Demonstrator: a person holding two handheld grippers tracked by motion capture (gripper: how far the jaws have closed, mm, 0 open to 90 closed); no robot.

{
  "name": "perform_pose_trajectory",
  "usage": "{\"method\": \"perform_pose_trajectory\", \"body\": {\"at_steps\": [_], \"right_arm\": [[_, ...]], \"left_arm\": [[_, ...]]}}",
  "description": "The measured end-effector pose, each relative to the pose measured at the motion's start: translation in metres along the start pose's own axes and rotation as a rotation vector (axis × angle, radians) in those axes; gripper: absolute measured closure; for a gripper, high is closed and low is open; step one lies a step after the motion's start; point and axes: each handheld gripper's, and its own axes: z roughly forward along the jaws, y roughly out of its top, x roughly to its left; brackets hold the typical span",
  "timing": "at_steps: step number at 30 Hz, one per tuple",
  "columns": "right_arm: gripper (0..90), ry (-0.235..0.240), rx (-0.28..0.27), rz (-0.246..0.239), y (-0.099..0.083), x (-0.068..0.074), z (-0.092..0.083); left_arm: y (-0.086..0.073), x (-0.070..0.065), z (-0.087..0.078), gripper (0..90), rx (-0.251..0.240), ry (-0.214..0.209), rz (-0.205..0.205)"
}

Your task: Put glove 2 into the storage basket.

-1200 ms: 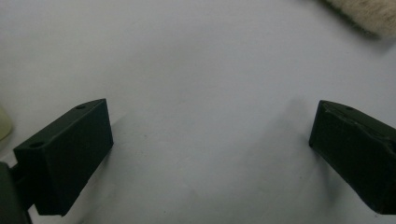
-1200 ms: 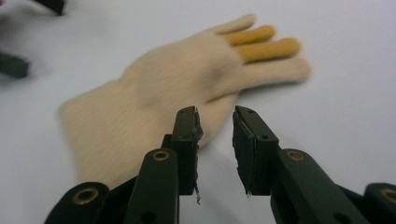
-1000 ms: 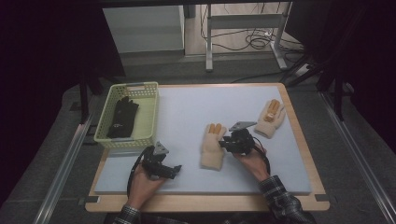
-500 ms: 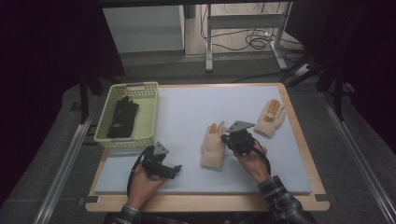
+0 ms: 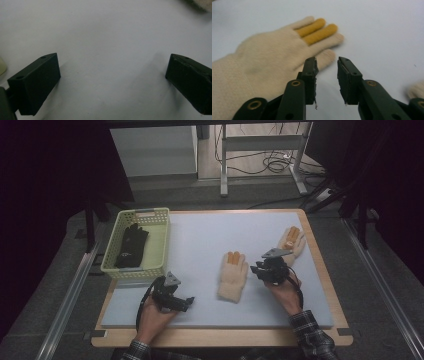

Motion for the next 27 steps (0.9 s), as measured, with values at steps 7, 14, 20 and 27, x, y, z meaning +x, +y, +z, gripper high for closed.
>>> {"method": "perform_pose_trajectory", "body": {"at_steps": [7,14,20,27], "right_arm": [[59.3,-0.064,-0.011,0.065,-0.014,-0.034,-0.021],[56.4,-0.13,-0.017,0.101,-0.015,-0.066,-0.034],[53.1,-0.186,-0.007,0.12,-0.011,-0.103,-0.027],[37.9,-0.232,0.015,0.101,-0.001,-0.138,-0.002]], "left_arm": [[0.0,0.0,0.0,0.1,0.0,0.0,0.0],[0.0,0.0,0.0,0.1,0.0,0.0,-0.001],[0.0,0.0,0.0,0.1,-0.001,0.0,-0.002],[0.0,0.0,0.0,0.1,0.002,-0.001,0.0]]}}
